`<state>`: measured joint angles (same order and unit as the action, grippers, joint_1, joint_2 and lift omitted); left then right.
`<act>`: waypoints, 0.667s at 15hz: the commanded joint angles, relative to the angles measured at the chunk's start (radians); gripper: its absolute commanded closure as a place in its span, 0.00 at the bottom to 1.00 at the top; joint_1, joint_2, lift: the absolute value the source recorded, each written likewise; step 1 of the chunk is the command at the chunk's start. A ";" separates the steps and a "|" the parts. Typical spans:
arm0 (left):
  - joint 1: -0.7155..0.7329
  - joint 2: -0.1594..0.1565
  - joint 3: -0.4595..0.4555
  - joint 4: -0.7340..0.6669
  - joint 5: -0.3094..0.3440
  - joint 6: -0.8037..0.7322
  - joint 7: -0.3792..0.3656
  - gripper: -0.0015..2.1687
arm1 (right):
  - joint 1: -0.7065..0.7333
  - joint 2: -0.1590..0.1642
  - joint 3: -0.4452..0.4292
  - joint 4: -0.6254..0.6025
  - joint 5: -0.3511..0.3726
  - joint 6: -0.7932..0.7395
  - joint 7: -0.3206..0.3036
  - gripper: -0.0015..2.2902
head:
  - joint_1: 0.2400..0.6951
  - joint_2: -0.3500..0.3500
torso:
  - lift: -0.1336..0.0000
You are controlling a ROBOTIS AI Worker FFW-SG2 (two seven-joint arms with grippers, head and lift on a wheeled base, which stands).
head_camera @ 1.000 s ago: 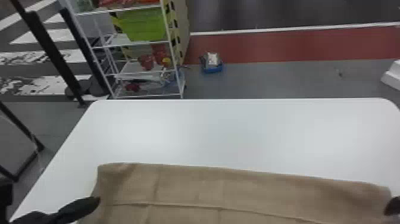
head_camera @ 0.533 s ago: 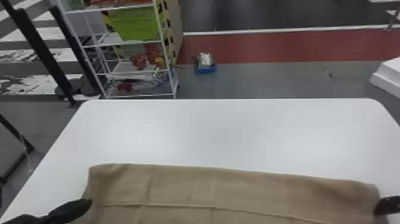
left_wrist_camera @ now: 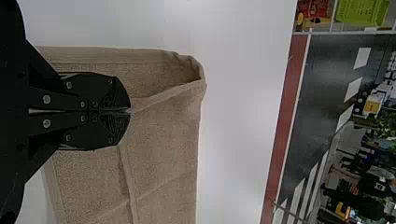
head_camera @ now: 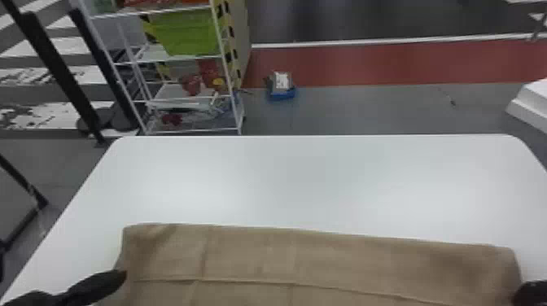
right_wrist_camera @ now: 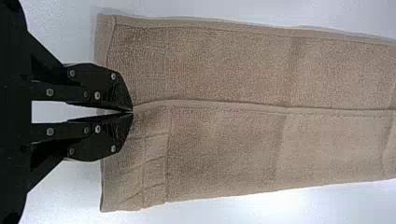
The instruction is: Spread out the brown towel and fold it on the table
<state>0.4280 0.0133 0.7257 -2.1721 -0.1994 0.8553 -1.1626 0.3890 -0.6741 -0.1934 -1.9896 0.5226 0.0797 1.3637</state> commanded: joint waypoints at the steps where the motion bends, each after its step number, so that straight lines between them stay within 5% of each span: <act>1: 0.000 -0.001 0.003 -0.006 0.000 0.000 -0.002 0.61 | 0.013 -0.004 -0.009 -0.012 -0.030 -0.001 0.003 0.49 | 1.00 0.69 | 0.07; 10: 0.001 -0.009 0.054 -0.081 0.005 0.031 -0.083 0.61 | 0.163 -0.042 -0.173 -0.178 -0.174 0.042 0.003 0.52 | 1.00 0.70 | 0.07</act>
<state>0.4273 0.0059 0.7605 -2.2365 -0.1983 0.8812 -1.2369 0.5183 -0.7120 -0.3316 -2.1361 0.3722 0.1137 1.3637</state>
